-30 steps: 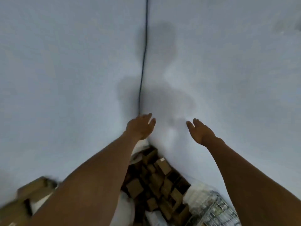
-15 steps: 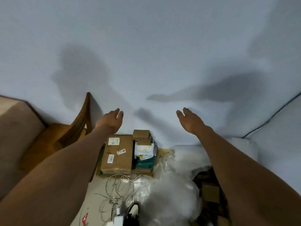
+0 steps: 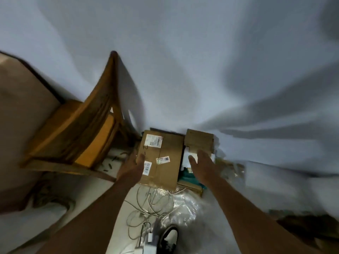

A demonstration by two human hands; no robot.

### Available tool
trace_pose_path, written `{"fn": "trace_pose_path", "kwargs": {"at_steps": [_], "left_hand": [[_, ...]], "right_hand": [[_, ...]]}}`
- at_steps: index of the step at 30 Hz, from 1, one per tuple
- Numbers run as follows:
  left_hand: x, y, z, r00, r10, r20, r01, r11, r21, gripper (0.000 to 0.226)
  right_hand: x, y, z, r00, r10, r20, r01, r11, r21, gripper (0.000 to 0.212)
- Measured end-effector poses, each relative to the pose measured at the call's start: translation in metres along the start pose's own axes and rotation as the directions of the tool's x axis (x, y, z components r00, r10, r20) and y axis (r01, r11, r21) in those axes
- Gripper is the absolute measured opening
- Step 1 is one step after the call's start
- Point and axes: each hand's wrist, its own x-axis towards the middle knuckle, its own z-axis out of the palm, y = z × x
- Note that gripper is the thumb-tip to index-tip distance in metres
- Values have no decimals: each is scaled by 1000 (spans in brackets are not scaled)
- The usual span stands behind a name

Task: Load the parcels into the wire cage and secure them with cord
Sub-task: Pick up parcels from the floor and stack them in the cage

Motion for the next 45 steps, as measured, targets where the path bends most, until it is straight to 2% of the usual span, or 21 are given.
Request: {"fn": "trace_pose_path", "kwargs": {"at_steps": [3, 6, 8, 9, 11, 13, 15, 18, 21, 25, 31, 33, 37, 42, 45], "left_hand": [[52, -64, 60, 995, -103, -3, 103, 995, -6, 75], [106, -116, 105, 985, -168, 27, 168, 986, -4, 86], [135, -140, 122, 979, -201, 39, 203, 978, -55, 88], [148, -151, 130, 976, -207, 70, 215, 965, -148, 86], [162, -166, 144, 959, -231, 164, 277, 887, -371, 72], [164, -172, 153, 939, -261, 222, 339, 810, -479, 58], [159, -174, 155, 933, -296, 203, 359, 763, -538, 60], [137, -177, 147, 920, -356, 161, 378, 708, -597, 70], [97, -169, 117, 925, -346, 159, 365, 685, -631, 81], [45, -136, 60, 921, -359, 149, 377, 730, -570, 88], [-34, -39, -5, 936, -316, 155, 348, 764, -543, 87], [-59, -2, -19, 949, -284, 138, 313, 789, -528, 93], [-128, 83, -47, 984, -105, 145, 168, 829, -534, 106], [-219, 188, -61, 979, 145, 143, -46, 842, -537, 98], [-272, 247, -64, 950, 276, 144, -167, 842, -513, 94]], "right_hand": [[49, 40, 103, 992, 95, 79, -101, 992, 77, 74], [89, 69, 185, 981, 162, 102, -184, 947, 263, 82], [111, 77, 221, 973, 183, 144, -230, 845, 483, 72], [121, 80, 237, 963, 208, 174, -271, 772, 574, 68], [135, 82, 258, 931, 263, 254, -366, 650, 666, 66], [141, 82, 268, 919, 261, 294, -393, 608, 690, 56], [137, 78, 271, 926, 233, 297, -377, 599, 707, 45], [119, 69, 263, 930, 220, 295, -368, 573, 732, 43], [91, 54, 237, 938, 197, 286, -346, 598, 723, 40], [48, 28, 178, 944, 151, 292, -321, 614, 721, 28], [-38, 1, 60, 967, 160, 196, -253, 567, 784, 33], [-68, -5, 17, 977, 150, 155, -214, 581, 785, 48], [-142, -1, -79, 984, 174, 22, -122, 585, 802, 73], [-239, 23, -192, 966, 211, -149, 6, 558, 830, 59], [-296, 45, -248, 927, 276, -254, 66, 546, 835, 63]]}}
